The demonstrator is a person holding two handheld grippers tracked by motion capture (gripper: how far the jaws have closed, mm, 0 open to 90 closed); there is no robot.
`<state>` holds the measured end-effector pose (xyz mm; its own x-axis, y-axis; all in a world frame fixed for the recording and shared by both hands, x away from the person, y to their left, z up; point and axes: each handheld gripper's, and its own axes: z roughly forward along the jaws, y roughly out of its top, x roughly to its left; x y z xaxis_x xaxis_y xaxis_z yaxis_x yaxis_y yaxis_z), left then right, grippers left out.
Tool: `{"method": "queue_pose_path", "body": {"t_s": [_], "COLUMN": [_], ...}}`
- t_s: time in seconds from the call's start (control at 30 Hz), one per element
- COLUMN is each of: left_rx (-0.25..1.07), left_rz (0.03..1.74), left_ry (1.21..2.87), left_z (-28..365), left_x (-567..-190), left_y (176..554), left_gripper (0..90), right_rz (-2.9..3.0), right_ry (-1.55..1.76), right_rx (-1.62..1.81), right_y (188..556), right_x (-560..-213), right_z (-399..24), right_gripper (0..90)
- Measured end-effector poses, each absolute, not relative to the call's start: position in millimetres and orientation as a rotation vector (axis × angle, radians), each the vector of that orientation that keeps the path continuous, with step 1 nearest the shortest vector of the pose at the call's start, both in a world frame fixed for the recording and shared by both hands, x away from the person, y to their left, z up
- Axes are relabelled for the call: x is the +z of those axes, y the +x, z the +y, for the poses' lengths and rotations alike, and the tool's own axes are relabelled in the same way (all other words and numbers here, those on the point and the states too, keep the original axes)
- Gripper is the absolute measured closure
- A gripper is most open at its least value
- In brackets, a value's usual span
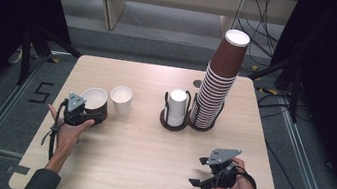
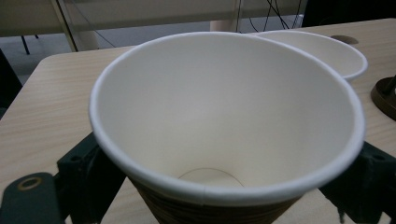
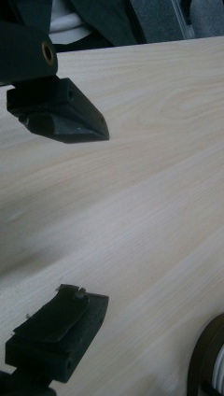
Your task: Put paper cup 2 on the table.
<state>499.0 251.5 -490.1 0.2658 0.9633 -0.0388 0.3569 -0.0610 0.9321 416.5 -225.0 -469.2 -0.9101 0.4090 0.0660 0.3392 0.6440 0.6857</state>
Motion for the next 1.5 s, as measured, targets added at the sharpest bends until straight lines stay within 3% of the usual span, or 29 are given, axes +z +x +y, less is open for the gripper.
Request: {"method": "queue_pose_path", "body": {"t_s": [1.0,1.5], "left_rx": [0.725,0.734], "left_rz": [1.351,1.250], "left_ry": [1.696,1.679], "left_z": [258,220], "left_x": [-499,-489], "left_y": [473,416], "left_gripper": [14.6,14.6], "right_rz": [2.767,2.754], "right_ry": [0.619,0.633], "right_rx": [1.121,1.125], "right_y": [416,414], "right_x": [-469,-470], "right_z": [-225,-228], "right_gripper": [18.7,18.5]}}
